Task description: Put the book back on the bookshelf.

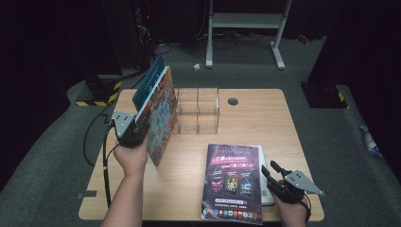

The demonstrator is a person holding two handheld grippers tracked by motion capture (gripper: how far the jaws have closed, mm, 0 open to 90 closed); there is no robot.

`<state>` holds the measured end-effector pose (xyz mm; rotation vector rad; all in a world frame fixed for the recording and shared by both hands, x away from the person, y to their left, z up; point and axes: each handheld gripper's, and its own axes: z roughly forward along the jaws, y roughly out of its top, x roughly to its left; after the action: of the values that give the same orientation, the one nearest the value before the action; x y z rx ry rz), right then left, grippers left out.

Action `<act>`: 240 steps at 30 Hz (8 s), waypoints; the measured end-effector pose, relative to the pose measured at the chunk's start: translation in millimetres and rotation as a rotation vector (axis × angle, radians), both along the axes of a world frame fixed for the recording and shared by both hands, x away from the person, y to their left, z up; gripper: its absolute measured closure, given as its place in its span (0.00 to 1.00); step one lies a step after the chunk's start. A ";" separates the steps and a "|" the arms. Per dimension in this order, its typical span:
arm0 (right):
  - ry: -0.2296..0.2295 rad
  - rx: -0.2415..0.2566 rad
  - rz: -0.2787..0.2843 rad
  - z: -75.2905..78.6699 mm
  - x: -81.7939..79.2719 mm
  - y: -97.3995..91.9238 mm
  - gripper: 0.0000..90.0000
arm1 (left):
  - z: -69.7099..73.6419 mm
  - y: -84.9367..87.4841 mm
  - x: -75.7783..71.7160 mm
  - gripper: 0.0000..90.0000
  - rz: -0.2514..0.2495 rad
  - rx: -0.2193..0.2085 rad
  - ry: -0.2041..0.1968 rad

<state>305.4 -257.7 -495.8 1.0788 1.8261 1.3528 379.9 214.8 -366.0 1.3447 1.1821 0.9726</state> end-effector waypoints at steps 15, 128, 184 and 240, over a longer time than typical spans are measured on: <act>-0.003 0.007 -0.006 0.4 -0.6 -2.2 0.63 | 2.7 -13.3 14.7 0.90 0.028 0.004 -0.050; 0.003 -0.011 0.011 -1.7 -0.1 5.3 0.63 | -97.4 10.7 -45.6 0.91 -0.055 0.061 0.177; 0.003 -0.018 0.016 -2.6 -0.5 6.8 0.63 | -97.4 3.7 -35.7 0.90 0.004 0.040 0.154; 0.006 -0.022 0.020 -3.5 -0.3 6.1 0.63 | -107.5 2.2 -36.5 0.87 -0.021 -0.020 0.148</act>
<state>305.1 -251.6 -499.3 1.0570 1.8570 1.3393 343.5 217.0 -473.5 1.4298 1.2824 0.8560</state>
